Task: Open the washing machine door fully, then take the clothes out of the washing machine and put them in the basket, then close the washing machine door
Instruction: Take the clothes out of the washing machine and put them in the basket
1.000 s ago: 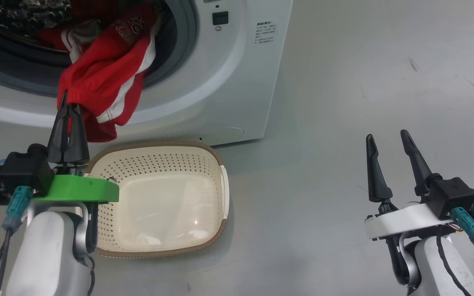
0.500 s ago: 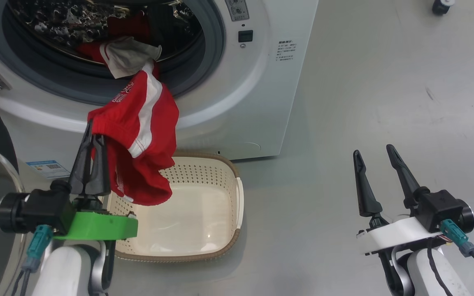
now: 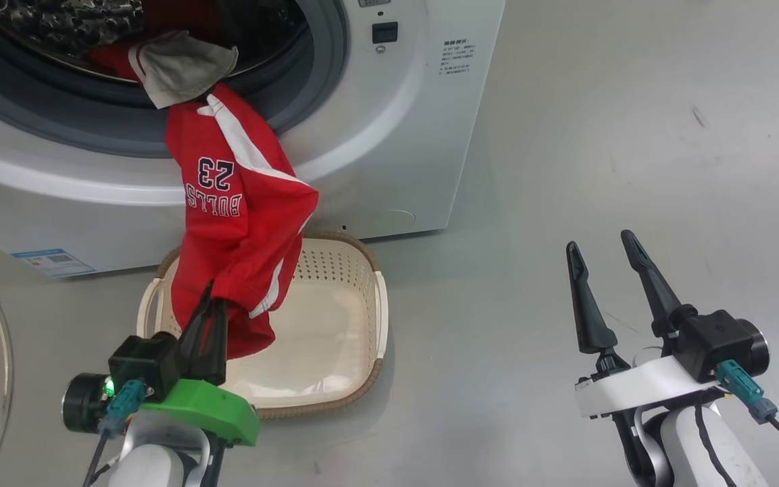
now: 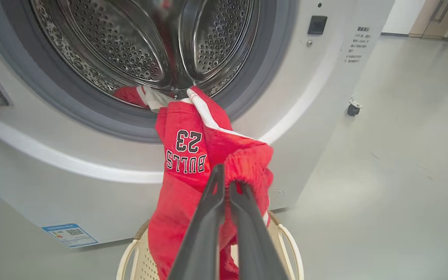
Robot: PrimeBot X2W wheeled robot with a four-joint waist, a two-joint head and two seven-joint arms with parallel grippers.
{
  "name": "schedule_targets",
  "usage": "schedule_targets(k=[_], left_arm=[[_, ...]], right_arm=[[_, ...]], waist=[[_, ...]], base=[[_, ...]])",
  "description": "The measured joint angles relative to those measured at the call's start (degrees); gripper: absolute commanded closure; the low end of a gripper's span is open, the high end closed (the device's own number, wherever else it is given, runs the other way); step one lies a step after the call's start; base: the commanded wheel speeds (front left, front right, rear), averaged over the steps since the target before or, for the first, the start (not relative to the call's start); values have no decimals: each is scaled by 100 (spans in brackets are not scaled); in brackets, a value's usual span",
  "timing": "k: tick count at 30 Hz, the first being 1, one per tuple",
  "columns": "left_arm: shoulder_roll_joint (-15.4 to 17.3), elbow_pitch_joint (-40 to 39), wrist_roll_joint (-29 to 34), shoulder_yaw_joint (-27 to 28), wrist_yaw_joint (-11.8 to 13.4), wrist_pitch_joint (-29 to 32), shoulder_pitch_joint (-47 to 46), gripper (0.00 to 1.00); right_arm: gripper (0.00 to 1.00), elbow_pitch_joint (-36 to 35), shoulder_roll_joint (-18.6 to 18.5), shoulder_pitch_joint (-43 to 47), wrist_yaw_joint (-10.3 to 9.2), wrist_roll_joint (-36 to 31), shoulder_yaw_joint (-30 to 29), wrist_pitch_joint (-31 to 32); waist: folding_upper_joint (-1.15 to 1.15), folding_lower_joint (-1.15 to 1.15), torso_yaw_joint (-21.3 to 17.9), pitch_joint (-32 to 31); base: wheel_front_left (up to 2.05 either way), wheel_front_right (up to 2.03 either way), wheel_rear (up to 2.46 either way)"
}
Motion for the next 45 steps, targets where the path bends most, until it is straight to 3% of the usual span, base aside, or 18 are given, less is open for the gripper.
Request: schedule_targets(k=[14, 28, 29, 30, 31, 32, 33, 45], left_arm=[[-80, 1406, -147, 63, -37, 250, -925, 100], [22, 3255, -261, 253, -44, 814, -2137, 100], [22, 3392, -296, 256, -46, 878, -2155, 96], [18, 3522, -335, 272, -64, 928, -2158, 76], [12, 3655, -367, 276, -85, 966, -2160, 54], [9, 3768, -385, 276, -87, 1022, -2166, 10], [-1, 3861, -409, 283, -87, 1033, -2171, 0], [-48, 4346, -364, 280, -154, 520, -2506, 0]], right_arm=[[0, -207, 33, -403, 86, 0, 187, 0], [0, -274, 57, -872, 185, 66, 391, 0], [0, -272, 58, -878, 185, 69, 390, 0], [0, -270, 60, -888, 185, 70, 391, 0], [0, -269, 64, -904, 183, 70, 377, 0], [0, -269, 67, -922, 182, 74, 361, 0], [0, -268, 67, -932, 181, 79, 345, 0], [0, -126, 76, -934, 125, 79, 243, 0]], waist=[[0, 0, -228, 748], [0, 0, -813, 1495], [0, 1, -851, 1534], [0, 1, -886, 1568], [0, 1, -919, 1600], [0, 1, -945, 1629], [0, 1, -966, 1655], [0, 1, -827, 1615]], base=[[0, 0, 0], [0, 0, 0], [0, 0, 0], [0, 0, 0], [0, 0, 0], [0, 0, 0], [0, 0, 0], [0, 0, 0]])
